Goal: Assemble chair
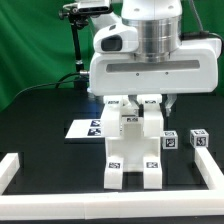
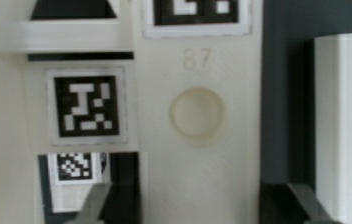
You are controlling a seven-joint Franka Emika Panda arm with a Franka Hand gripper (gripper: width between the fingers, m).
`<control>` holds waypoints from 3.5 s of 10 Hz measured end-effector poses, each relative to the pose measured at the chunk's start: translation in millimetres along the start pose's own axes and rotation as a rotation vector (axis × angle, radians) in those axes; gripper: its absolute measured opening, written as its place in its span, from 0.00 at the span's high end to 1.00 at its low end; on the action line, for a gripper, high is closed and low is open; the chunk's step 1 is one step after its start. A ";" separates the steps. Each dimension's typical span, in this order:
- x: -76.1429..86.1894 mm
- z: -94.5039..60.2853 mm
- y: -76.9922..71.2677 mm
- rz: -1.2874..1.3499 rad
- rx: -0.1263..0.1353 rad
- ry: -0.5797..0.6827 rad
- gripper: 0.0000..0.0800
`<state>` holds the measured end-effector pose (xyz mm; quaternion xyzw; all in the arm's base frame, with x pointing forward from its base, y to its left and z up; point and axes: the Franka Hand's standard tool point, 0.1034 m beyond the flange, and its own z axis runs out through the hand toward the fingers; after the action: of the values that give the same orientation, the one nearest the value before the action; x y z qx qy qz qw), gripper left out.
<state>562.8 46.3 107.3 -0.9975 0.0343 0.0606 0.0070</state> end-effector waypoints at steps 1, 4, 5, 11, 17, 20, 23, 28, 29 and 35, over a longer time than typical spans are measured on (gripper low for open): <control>2.2 6.0 10.1 -0.019 -0.003 0.002 0.64; 5.7 18.2 32.9 -0.045 -0.006 -0.006 0.64; 6.5 18.0 33.7 -0.044 -0.006 -0.005 0.64; 6.5 18.8 33.4 -0.044 -0.007 -0.005 0.39; 6.3 19.7 33.5 -0.044 -0.008 -0.006 0.19; 6.2 20.0 33.6 -0.044 -0.008 -0.007 0.19; 3.2 -19.6 22.2 -0.033 0.013 -0.052 0.19; -31.8 -33.0 -48.6 0.001 0.008 -0.026 0.19; -41.3 -19.2 -65.4 -0.001 0.004 -0.012 0.19; -65.7 6.5 -89.1 -0.023 0.006 0.058 0.19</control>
Offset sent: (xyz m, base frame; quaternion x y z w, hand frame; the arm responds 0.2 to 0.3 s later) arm 0.0103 -0.0234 -0.0151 0.0176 0.0055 -0.0299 0.9994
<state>503.0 139.8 109.7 -0.9992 0.0230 0.0315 0.0098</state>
